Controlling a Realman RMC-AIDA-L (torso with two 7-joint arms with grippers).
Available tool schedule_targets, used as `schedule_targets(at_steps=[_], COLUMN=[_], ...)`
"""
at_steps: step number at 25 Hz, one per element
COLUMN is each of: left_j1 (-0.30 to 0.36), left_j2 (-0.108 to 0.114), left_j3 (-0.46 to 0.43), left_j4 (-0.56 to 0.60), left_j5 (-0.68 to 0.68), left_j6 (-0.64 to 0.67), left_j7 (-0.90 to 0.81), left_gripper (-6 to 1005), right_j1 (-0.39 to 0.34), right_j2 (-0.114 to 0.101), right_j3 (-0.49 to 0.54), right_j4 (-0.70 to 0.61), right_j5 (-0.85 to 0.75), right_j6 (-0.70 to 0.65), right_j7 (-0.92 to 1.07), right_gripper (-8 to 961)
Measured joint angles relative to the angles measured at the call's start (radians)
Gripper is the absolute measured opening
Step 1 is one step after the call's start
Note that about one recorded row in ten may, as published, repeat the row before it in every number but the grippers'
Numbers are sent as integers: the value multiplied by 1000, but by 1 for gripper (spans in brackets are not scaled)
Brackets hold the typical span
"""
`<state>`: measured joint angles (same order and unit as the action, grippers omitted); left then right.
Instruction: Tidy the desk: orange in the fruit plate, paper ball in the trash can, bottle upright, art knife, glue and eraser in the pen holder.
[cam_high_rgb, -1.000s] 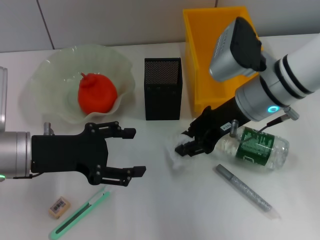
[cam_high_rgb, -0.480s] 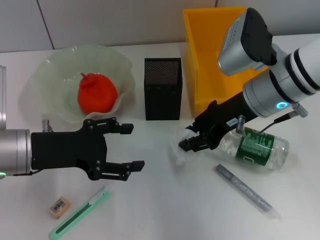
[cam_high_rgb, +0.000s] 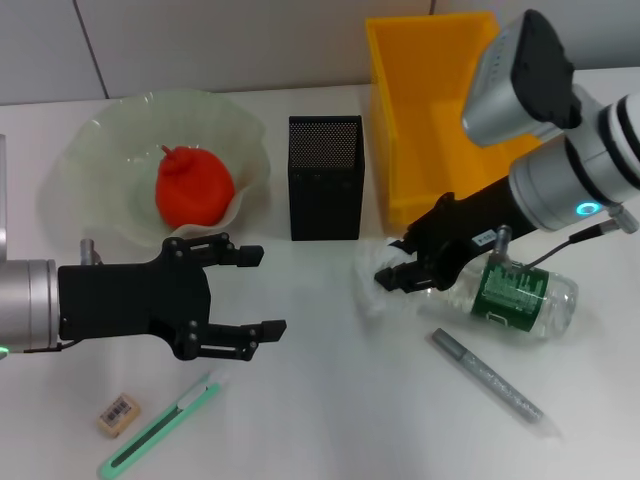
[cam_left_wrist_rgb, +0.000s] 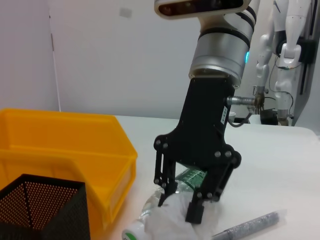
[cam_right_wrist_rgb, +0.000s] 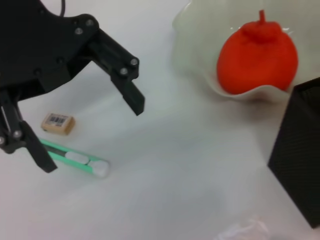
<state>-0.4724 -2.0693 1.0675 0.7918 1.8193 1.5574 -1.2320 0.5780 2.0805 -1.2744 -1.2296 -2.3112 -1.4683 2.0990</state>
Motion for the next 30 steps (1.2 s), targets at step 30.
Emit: schedule_targets(at_steps=[30], left_j1=[-19], left_j2=[0], left_j3=[3], left_j4=[2], left_j5=[-11], left_j6=[-4], left_j7=[0], left_gripper=[864], right_j1=[-139], right_j2=[0], right_j3=[208], right_j4=[-318], right_j5=[-32], right_j6=[128], right_j7=[-69], right_gripper=[322])
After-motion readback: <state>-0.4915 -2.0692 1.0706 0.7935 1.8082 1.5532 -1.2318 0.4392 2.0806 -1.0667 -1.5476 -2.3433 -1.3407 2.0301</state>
